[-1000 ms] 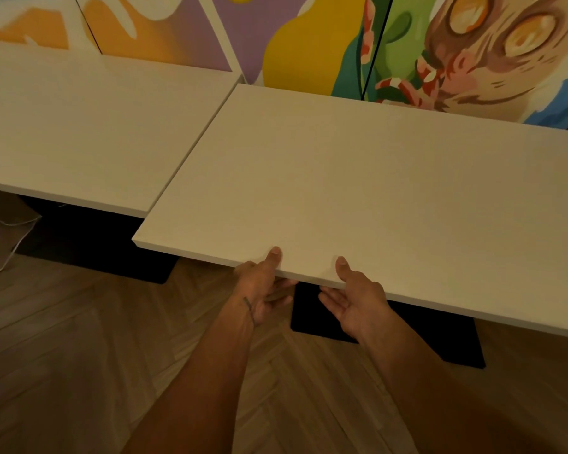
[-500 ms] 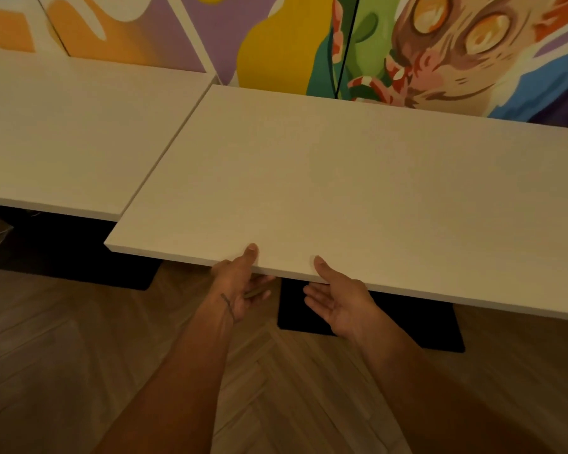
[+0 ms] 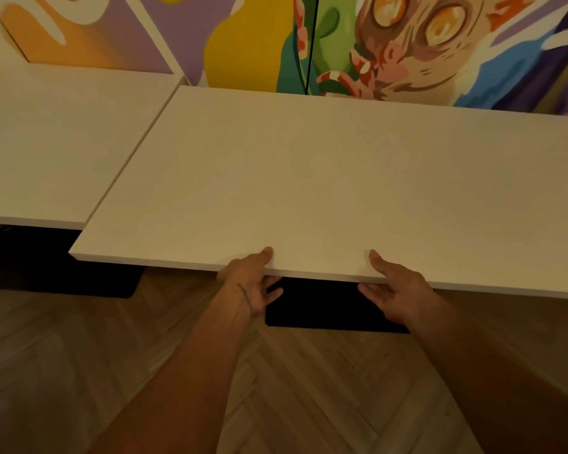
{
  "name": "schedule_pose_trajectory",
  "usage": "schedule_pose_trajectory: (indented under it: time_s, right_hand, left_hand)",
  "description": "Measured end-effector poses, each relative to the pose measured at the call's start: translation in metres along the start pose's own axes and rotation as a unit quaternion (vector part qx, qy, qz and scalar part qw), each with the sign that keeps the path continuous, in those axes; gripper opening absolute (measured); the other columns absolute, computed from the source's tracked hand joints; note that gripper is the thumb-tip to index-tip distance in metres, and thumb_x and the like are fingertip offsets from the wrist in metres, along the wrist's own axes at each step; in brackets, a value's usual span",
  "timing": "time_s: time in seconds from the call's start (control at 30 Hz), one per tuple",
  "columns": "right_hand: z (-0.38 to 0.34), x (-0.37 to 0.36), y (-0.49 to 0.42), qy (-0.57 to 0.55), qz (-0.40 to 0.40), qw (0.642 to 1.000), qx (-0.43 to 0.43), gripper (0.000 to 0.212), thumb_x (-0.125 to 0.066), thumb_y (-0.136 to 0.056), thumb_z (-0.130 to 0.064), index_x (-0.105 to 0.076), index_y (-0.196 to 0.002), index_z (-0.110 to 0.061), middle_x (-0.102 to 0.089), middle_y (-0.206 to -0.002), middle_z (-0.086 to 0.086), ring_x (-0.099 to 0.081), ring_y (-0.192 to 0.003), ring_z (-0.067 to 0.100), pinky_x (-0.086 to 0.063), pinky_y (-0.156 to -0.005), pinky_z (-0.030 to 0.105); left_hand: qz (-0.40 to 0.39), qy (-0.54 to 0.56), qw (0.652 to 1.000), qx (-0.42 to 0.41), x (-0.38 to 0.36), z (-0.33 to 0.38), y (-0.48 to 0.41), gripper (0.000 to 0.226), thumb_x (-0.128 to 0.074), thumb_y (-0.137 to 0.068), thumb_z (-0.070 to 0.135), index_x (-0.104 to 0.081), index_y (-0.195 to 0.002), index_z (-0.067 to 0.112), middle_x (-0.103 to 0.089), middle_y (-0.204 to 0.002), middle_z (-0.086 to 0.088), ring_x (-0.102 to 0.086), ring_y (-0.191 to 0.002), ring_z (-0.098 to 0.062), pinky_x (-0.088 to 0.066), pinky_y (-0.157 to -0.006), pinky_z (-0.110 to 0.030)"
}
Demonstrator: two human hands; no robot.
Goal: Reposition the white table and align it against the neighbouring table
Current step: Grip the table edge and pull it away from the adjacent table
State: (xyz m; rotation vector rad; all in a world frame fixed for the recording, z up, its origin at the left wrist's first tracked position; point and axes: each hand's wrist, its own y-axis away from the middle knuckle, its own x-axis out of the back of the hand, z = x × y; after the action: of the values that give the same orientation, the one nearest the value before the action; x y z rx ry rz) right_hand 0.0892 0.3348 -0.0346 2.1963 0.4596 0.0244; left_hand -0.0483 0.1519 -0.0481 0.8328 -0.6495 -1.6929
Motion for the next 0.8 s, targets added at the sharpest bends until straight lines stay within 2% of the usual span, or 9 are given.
schedule_pose_trajectory:
  time_s: [0.13,0.17,0.27,0.33,0.43,0.5,0.57,0.67,0.8]
  right_hand:
    - [0.001,0.000,-0.003,0.002,-0.004,1.000,-0.010,0.051,-0.082,-0.082,-0.021,-0.059,-0.123,-0.002,-0.066,-0.104,0.014,-0.066,-0.089,0.026,-0.059,-0.084,0.041]
    - [0.001,-0.001,-0.003,-0.002,-0.006,1.000,-0.010,0.050,-0.082,-0.082,-0.021,-0.059,-0.122,-0.002,-0.066,-0.103,0.014,-0.067,-0.089,0.026,-0.059,-0.084,0.041]
    - [0.003,-0.001,-0.004,-0.013,-0.004,1.000,-0.009,0.050,-0.083,-0.082,-0.022,-0.060,-0.120,-0.001,-0.068,-0.108,0.015,-0.068,-0.094,0.027,-0.061,-0.077,0.039]
    - [0.003,-0.001,-0.003,-0.017,-0.003,1.000,-0.008,0.049,-0.084,-0.081,-0.023,-0.060,-0.118,-0.001,-0.068,-0.110,0.016,-0.068,-0.097,0.028,-0.062,-0.073,0.039]
    - [0.004,-0.002,-0.004,-0.015,-0.002,1.000,-0.004,0.049,-0.084,-0.081,-0.024,-0.061,-0.117,-0.001,-0.067,-0.113,0.016,-0.068,-0.099,0.029,-0.062,-0.065,0.037]
    - [0.005,-0.001,-0.004,-0.016,-0.005,1.000,-0.003,0.049,-0.084,-0.081,-0.025,-0.061,-0.117,-0.001,-0.067,-0.113,0.016,-0.068,-0.099,0.030,-0.062,-0.064,0.037]
    - [0.007,0.000,-0.005,-0.018,-0.006,1.000,0.001,0.050,-0.085,-0.081,-0.025,-0.061,-0.117,-0.001,-0.068,-0.113,0.016,-0.069,-0.098,0.030,-0.063,-0.066,0.037]
    - [0.009,0.000,-0.010,-0.017,-0.002,1.000,-0.001,0.051,-0.085,-0.080,-0.027,-0.060,-0.117,-0.002,-0.069,-0.111,0.014,-0.071,-0.094,0.029,-0.064,-0.069,0.038]
    - [0.010,0.002,-0.015,-0.016,0.003,1.000,-0.007,0.055,-0.086,-0.079,-0.029,-0.059,-0.119,-0.003,-0.069,-0.111,0.014,-0.072,-0.092,0.028,-0.064,-0.066,0.037]
  left_hand:
    - [0.018,0.019,1.000,-0.013,-0.004,-0.012,0.000,0.023,-0.069,-0.098,0.029,-0.055,-0.109,0.015,-0.062,-0.097,-0.003,-0.061,-0.082,-0.016,-0.058,-0.088,-0.047]
    - [0.029,0.027,0.999,-0.022,-0.008,-0.011,0.001,0.026,-0.071,-0.097,0.028,-0.053,-0.112,0.015,-0.062,-0.097,-0.003,-0.061,-0.081,-0.016,-0.060,-0.085,-0.046]
    - [0.083,0.070,0.993,-0.036,-0.019,-0.016,-0.002,0.060,-0.076,-0.093,0.029,-0.043,-0.140,0.013,-0.065,-0.110,-0.009,-0.064,-0.085,-0.021,-0.063,-0.058,-0.041]
    - [0.084,0.092,0.992,-0.032,-0.027,-0.020,-0.001,0.060,-0.074,-0.094,0.037,-0.045,-0.143,0.015,-0.064,-0.123,-0.012,-0.065,-0.092,-0.024,-0.061,-0.048,-0.040]
    - [0.080,0.107,0.990,-0.034,-0.031,-0.023,-0.003,0.062,-0.070,-0.095,0.044,-0.045,-0.144,0.016,-0.063,-0.125,-0.013,-0.065,-0.098,-0.027,-0.062,-0.049,-0.044]
    - [0.043,0.093,0.994,-0.028,-0.034,-0.028,0.002,0.059,-0.070,-0.095,0.044,-0.049,-0.142,0.015,-0.065,-0.119,-0.010,-0.066,-0.095,-0.024,-0.064,-0.059,-0.044]
    - [-0.009,0.064,0.998,-0.015,-0.042,-0.038,0.007,0.053,-0.073,-0.093,0.041,-0.057,-0.137,0.015,-0.067,-0.123,-0.008,-0.067,-0.094,-0.021,-0.064,-0.066,-0.041]
    - [-0.036,0.062,0.997,-0.022,-0.055,-0.053,0.006,0.056,-0.074,-0.093,0.037,-0.056,-0.140,0.013,-0.068,-0.128,-0.008,-0.071,-0.095,-0.022,-0.064,-0.061,-0.039]
    - [-0.018,0.068,0.997,-0.037,-0.056,-0.056,-0.004,0.055,-0.072,-0.095,0.034,-0.051,-0.141,0.012,-0.069,-0.115,-0.007,-0.072,-0.093,-0.024,-0.065,-0.063,-0.040]
